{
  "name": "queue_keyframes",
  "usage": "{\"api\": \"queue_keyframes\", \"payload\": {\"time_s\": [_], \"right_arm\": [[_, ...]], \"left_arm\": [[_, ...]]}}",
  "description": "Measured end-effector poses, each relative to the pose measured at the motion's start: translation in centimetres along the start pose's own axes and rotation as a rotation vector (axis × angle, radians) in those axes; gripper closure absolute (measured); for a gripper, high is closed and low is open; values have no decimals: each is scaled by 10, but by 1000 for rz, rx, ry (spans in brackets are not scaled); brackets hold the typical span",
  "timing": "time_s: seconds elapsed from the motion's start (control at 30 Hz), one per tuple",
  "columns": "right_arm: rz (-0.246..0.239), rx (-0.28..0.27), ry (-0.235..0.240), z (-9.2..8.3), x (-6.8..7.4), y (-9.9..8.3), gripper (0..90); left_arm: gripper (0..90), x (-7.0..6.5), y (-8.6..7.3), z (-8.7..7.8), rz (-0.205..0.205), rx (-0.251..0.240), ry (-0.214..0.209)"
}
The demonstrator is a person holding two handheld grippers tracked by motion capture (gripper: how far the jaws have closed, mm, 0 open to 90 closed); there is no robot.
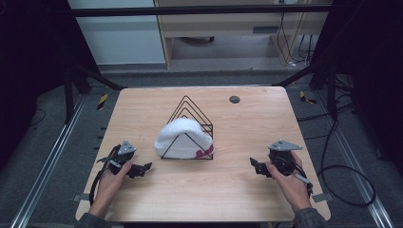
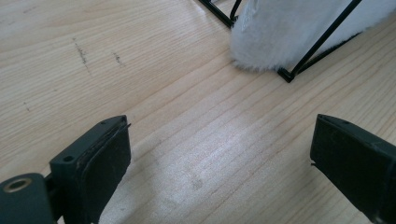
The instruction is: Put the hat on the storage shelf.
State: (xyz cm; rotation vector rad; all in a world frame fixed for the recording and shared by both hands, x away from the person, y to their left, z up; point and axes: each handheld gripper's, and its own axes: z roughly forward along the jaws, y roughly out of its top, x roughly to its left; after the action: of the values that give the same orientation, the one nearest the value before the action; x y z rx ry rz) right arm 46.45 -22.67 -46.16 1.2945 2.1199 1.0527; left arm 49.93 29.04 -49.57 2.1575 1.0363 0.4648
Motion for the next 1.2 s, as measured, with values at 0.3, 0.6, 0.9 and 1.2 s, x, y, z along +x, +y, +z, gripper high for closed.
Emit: {"api": "queue_keyframes", "payload": {"time_s": [0.3,0.6,0.9,1.2], "right_arm": [[53,50,-30,38,-1,-5,127],[96,37,-80,56,0,-1,133],[100,50,-97,64,1,-3,132],[78,70,-130,69,12,-10,111]], "left_arm": [[35,0,-6,7,16,33,-7],[10,1,-9,8,16,8,-9],[0,1,-8,9,19,10,-12],[0,1,-8,9,17,9,-15]]}}
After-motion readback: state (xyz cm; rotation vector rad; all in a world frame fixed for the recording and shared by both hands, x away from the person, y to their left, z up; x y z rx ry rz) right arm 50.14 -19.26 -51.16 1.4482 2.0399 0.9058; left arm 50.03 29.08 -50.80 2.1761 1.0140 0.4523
